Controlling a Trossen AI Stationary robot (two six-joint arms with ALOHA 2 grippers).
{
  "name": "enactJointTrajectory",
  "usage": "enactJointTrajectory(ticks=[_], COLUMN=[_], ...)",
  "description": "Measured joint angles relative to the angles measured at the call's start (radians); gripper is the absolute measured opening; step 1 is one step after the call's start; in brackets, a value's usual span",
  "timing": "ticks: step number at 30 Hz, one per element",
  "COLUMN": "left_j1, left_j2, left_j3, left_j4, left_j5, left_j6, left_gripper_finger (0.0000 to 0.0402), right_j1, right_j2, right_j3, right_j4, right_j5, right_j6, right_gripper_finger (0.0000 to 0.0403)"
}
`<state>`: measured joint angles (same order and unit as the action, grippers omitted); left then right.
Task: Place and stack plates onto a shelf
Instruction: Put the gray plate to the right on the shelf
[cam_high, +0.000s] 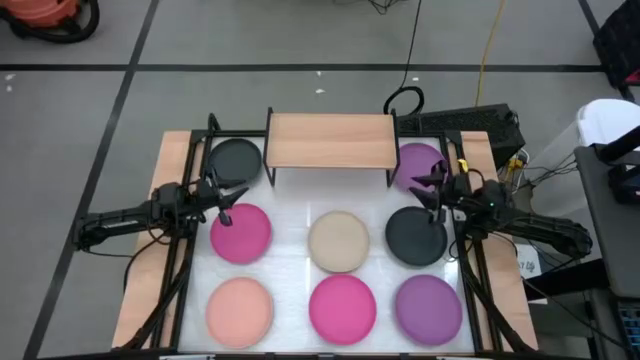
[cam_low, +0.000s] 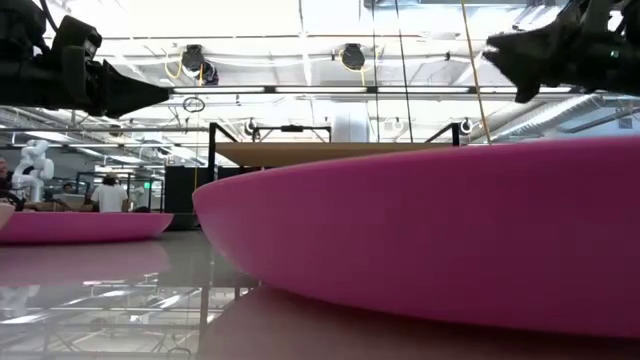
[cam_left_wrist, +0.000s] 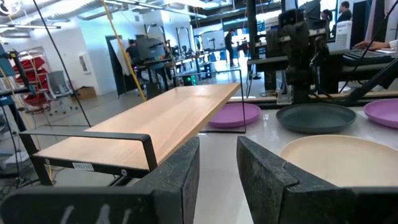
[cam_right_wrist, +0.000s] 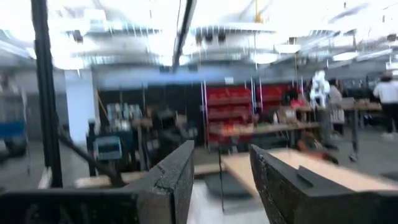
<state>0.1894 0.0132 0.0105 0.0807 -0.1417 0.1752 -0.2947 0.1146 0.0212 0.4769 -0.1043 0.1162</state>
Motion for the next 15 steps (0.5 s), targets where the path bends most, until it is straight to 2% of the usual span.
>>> enactJointTrajectory(ticks=[3, 5, 10, 15], left_j1=[0.000, 0.000, 0.000, 0.000], left_j2=[0.000, 0.000, 0.000, 0.000], left_j3=[0.000, 0.000, 0.000, 0.000], left_j4=[0.000, 0.000, 0.000, -0.001], left_j5=[0.000, 0.001, 0.001, 0.002], left_j6=[-0.004, 0.000, 0.004, 0.003], left_gripper_finger=[0.0113, 0.0113, 0.0113, 0.0113], right_j1=[0.000, 0.000, 0.001, 0.018], right_j2=[-0.001, -0.001, 0.038, 0.174], right_j3=[0.008, 0.036, 0.209, 0.334], right_j4=[0.051, 0.011, -0.265, -0.534], right_j5=[0.000, -0.001, -0.004, -0.005], right_j6=[0.002, -0.006, -0.019, -0.060], right_gripper_finger=[0.0137, 0.0137, 0.0137, 0.0137])
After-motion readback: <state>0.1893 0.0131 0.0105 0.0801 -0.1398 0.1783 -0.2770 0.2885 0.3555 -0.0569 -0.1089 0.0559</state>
